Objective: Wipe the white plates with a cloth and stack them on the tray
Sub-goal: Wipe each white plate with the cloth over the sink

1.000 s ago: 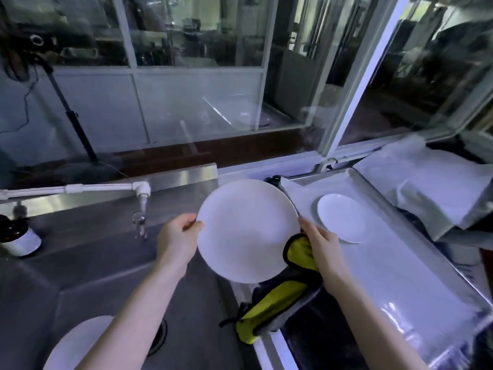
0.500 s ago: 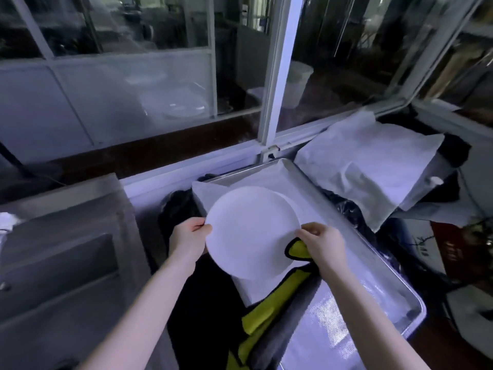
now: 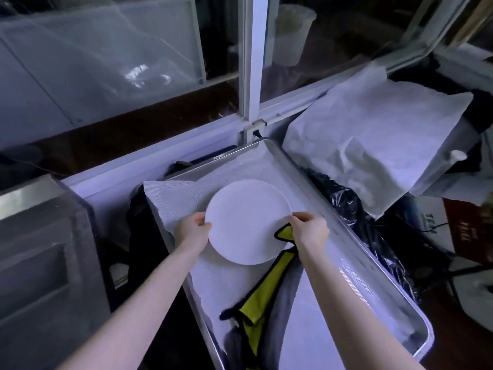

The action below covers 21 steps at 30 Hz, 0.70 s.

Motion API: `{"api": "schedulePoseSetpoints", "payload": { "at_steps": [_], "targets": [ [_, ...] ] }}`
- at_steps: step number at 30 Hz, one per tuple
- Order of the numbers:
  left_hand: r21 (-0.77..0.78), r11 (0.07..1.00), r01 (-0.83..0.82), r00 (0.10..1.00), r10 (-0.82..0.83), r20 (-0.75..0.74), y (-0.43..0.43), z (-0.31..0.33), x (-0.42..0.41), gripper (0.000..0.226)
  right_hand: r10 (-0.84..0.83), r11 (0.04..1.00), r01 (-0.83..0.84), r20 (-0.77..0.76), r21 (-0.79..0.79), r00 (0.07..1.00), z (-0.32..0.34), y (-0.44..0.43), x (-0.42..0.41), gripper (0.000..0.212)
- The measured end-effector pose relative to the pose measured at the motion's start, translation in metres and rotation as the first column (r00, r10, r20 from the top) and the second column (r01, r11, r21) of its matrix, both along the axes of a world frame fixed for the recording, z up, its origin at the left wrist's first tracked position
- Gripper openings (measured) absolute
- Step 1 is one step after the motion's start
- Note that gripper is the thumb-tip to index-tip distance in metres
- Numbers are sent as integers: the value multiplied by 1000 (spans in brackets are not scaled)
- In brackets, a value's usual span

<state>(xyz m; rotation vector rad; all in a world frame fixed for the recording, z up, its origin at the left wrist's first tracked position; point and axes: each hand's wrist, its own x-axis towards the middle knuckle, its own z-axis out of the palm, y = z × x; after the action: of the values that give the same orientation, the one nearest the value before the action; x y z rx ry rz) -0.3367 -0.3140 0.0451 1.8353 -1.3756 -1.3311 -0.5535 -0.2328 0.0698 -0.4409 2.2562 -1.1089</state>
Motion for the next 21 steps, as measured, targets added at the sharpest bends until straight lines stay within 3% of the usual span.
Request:
{"api": "schedulePoseSetpoints", "payload": {
  "at_steps": [5, 7, 10, 13, 18, 21],
  "targets": [
    [-112, 991, 70, 991, -57, 122, -4, -15, -3, 37, 55, 998, -54, -30, 23, 998, -20, -8, -4, 18],
    [-133, 984, 121, 978, -95, 185, -6, -19, -4, 27, 45, 998, -43, -47, 36, 998, -25, -9, -5, 17],
    [-180, 964, 198, 914, -115, 390, -6, -17, -7, 15, 44, 997, -39, -76, 64, 996, -32, -9, -6, 16],
    [-233, 944, 233, 858, -87, 507, -3, -13, -10, 27, 58, 996, -50, -109, 78, 992, -35, -8, -6, 13],
    [-227, 945, 235, 822, -69, 565, -1, -12, -14, 26, 62, 995, -53, -105, 86, 993, -37, -11, -7, 16],
    [-223, 945, 241, 828, -80, 555, -1, -12, -14, 8, 61, 996, -54, -105, 67, 993, -35, -8, -6, 18]
  ]
}}
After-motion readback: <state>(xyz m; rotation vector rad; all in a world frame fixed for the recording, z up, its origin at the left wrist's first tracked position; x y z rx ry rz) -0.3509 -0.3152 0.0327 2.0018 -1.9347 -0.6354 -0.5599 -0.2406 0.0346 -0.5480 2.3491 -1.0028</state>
